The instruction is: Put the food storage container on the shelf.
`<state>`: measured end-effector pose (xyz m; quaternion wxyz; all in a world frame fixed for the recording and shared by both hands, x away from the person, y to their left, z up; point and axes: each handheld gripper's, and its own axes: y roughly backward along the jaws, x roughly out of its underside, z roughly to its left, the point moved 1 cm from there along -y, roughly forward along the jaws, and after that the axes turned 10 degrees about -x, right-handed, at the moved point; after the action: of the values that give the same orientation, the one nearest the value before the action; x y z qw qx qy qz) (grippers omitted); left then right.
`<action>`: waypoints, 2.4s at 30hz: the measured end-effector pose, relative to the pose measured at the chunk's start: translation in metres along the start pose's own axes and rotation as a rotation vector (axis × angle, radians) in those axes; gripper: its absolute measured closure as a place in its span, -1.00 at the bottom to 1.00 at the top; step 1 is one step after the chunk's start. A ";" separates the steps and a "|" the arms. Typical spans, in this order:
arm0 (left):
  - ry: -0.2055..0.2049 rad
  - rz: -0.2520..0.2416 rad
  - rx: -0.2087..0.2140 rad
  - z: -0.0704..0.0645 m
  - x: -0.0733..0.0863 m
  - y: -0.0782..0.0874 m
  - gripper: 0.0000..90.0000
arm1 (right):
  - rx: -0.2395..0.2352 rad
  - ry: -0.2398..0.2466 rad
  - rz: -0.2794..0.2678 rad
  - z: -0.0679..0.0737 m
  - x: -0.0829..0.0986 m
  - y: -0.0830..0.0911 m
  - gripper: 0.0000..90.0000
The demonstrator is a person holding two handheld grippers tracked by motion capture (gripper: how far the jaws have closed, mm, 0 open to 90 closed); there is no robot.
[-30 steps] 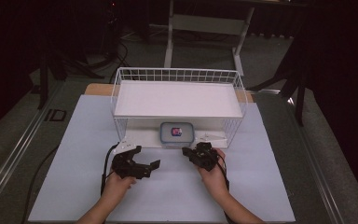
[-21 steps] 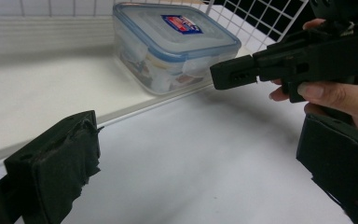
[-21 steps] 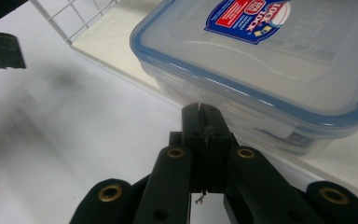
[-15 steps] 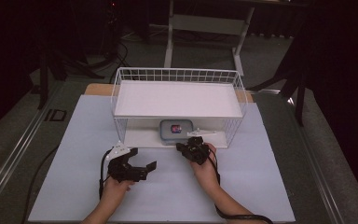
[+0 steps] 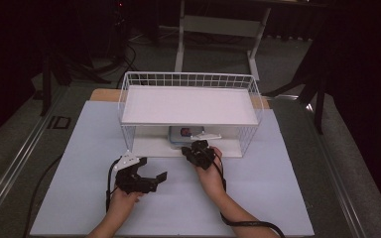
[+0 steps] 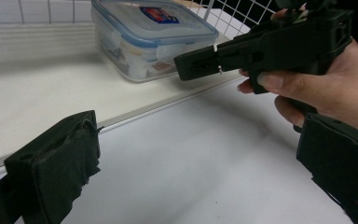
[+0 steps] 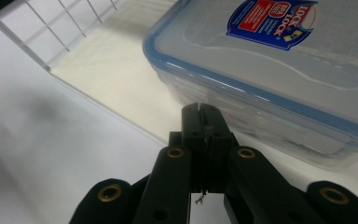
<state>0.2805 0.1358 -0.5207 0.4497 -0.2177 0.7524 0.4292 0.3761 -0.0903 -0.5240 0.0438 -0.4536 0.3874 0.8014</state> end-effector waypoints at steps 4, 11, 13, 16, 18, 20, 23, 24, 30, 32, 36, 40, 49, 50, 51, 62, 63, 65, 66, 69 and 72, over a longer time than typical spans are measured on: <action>0.006 -0.002 0.004 0.000 0.001 0.001 -0.99 | 0.003 -0.013 -0.004 -0.003 0.000 -0.002 0.92; 0.014 -0.037 0.037 -0.002 -0.001 0.005 -0.99 | -0.023 0.020 -0.017 0.006 0.008 0.011 0.86; -0.001 -0.044 0.056 -0.004 -0.002 0.005 -0.99 | -0.037 0.025 -0.022 0.009 0.011 0.017 0.73; -0.030 -0.062 0.068 -0.009 -0.004 0.006 -0.99 | -0.030 0.062 -0.037 0.013 0.013 0.024 0.41; -0.049 -0.073 0.073 -0.012 -0.005 0.008 -0.99 | -0.030 0.078 -0.053 0.016 0.015 0.029 0.23; -0.063 -0.071 0.074 -0.015 -0.005 0.009 -0.99 | -0.030 0.098 -0.078 0.018 0.017 0.037 -0.02; -0.077 -0.046 0.117 -0.018 -0.008 0.010 -0.99 | -0.064 0.100 -0.107 0.020 0.020 0.050 -0.33; -0.077 -0.045 0.127 -0.019 -0.009 0.011 -0.99 | -0.081 0.099 -0.099 0.020 0.021 0.053 -0.40; -0.076 -0.046 0.133 -0.024 -0.016 0.017 -0.99 | -0.124 0.097 -0.122 0.021 0.026 0.066 -0.64; -0.095 -0.035 0.141 -0.027 -0.018 0.021 -0.99 | -0.120 0.111 -0.140 0.021 0.029 0.072 -0.68; -0.102 -0.034 0.141 -0.027 -0.018 0.028 -0.99 | -0.109 0.105 -0.151 0.021 0.030 0.079 -0.67; -0.079 -0.038 0.149 -0.026 -0.018 0.037 -0.99 | -0.089 0.119 -0.140 0.020 0.034 0.089 -0.64; -0.108 -0.032 0.127 -0.021 -0.015 0.055 -0.99 | -0.112 0.119 -0.155 0.016 0.045 0.116 -0.64; -0.103 -0.032 0.124 -0.019 -0.014 0.056 -0.99 | -0.112 0.119 -0.149 0.015 0.048 0.119 -0.64; -0.101 -0.029 0.119 -0.018 -0.012 0.057 -0.99 | -0.108 0.124 -0.153 0.015 0.050 0.121 -0.64; -0.112 -0.006 0.101 -0.010 -0.001 0.062 -0.99 | -0.101 0.103 -0.137 0.012 0.070 0.140 -0.64; -0.111 -0.006 0.101 -0.010 0.000 0.063 -0.99 | -0.098 0.104 -0.139 0.012 0.071 0.143 -0.64; -0.111 -0.003 0.099 -0.008 0.000 0.064 -0.99 | -0.089 0.108 -0.145 0.012 0.073 0.148 -0.64; -0.111 -0.010 0.101 -0.007 0.001 0.065 -0.99 | -0.088 0.106 -0.151 0.012 0.074 0.151 -0.64; -0.120 -0.018 0.090 -0.004 0.001 0.069 -0.99 | -0.083 0.110 -0.156 0.010 0.079 0.158 -0.64; -0.147 -0.018 0.071 -0.001 0.002 0.071 -0.99 | -0.069 0.135 -0.177 0.007 0.086 0.167 -0.64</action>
<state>0.2287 0.1730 -0.4902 0.5151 -0.1763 0.7302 0.4129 0.2501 -0.2262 -0.4907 0.0726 -0.5402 0.3199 0.7750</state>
